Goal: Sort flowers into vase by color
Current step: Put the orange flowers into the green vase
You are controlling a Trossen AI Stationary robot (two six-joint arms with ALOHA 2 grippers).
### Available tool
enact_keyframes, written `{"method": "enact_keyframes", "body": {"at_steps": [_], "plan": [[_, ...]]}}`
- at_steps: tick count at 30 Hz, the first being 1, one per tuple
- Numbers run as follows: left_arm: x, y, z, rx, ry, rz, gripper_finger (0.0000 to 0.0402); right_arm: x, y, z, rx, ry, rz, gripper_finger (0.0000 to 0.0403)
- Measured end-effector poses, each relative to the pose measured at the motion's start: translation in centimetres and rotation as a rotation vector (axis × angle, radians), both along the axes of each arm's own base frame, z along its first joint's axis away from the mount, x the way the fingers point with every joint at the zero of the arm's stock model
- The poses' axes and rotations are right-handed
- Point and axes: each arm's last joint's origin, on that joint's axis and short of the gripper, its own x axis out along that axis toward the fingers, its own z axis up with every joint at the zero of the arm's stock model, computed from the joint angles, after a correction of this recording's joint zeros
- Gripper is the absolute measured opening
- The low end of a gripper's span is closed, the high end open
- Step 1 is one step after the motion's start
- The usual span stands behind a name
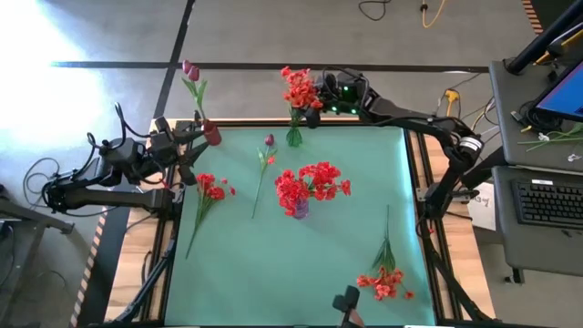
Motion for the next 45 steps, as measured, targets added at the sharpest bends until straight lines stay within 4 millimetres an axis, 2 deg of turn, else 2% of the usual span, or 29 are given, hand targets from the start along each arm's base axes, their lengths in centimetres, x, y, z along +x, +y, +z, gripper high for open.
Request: {"method": "enact_keyframes", "body": {"at_steps": [7,22,37,45], "plan": [[0.1,0.0,0.0,0.000,0.005,0.000,0.0139,-0.7,0.8,0.5,0.034,0.049,0.005,0.0357],[0.7,0.1,-0.2,-0.009,0.023,0.002,0.0139,-2.1,1.7,2.6,0.048,0.019,-0.002,0.0357],[2.6,0.2,-0.7,-0.033,0.082,0.003,0.0139,-3.8,3.0,6.6,-0.045,-0.152,-0.004,0.0357],[3.6,0.3,-0.5,-0.091,0.016,0.005,0.0139,-3.9,3.1,8.5,-0.079,-0.197,-0.002,0.0357]]}}
